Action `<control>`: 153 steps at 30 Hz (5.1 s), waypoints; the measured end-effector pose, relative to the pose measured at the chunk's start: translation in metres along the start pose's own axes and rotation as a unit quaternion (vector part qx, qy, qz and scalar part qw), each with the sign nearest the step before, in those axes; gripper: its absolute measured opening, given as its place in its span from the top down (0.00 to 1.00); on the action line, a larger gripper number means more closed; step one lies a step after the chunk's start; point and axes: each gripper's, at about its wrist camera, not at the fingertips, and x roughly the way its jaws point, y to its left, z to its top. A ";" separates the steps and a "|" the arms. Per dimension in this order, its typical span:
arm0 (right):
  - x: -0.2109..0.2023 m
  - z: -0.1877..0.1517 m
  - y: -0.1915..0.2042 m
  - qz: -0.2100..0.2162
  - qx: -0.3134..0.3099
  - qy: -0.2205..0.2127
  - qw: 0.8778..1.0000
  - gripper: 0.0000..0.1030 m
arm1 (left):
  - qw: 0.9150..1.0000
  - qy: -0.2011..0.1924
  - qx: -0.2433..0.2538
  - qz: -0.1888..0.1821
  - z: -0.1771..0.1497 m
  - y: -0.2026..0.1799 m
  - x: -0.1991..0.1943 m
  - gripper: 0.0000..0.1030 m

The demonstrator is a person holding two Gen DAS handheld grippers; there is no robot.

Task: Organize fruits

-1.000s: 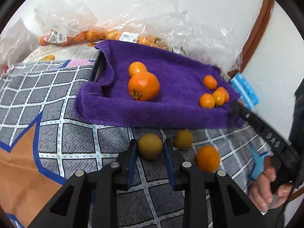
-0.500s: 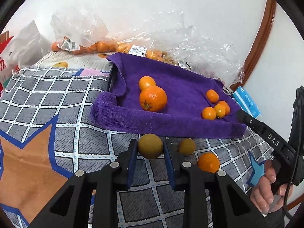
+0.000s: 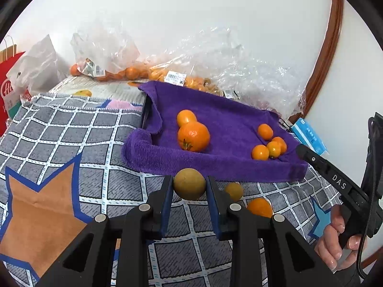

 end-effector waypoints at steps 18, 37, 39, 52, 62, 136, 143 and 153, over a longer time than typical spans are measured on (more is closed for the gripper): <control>-0.009 -0.001 0.016 -0.004 -0.037 -0.028 0.999 0.74 | 1.000 -0.024 -0.012 -0.011 0.016 -0.006 -0.024 0.74; 0.000 0.036 -0.005 0.027 -0.013 0.024 0.999 0.74 | 0.999 -0.039 -0.022 -0.021 0.086 -0.015 0.000 0.74; -0.002 0.021 -0.014 0.037 0.002 0.054 0.998 0.74 | 0.999 -0.037 -0.018 -0.025 0.081 -0.016 0.005 0.74; -0.030 -0.048 -0.006 0.041 -0.008 0.133 0.990 0.68 | 0.998 -0.006 -0.019 -0.063 0.060 -0.013 0.025 0.74; -0.010 -0.048 -0.022 -0.023 0.013 0.152 0.988 0.68 | 0.999 -0.010 -0.021 -0.049 0.057 -0.006 0.024 0.74; 0.059 0.017 -0.041 -0.022 -0.026 0.108 0.994 0.62 | 0.995 0.080 0.033 -0.051 0.054 -0.055 0.092 0.74; 0.056 0.018 -0.042 -0.022 -0.016 0.095 0.995 0.53 | 0.995 0.077 0.030 -0.054 0.054 -0.055 0.088 0.73; 0.050 0.019 -0.042 -0.002 0.006 0.076 0.997 0.48 | 0.997 0.047 0.029 -0.058 0.059 -0.056 0.074 0.65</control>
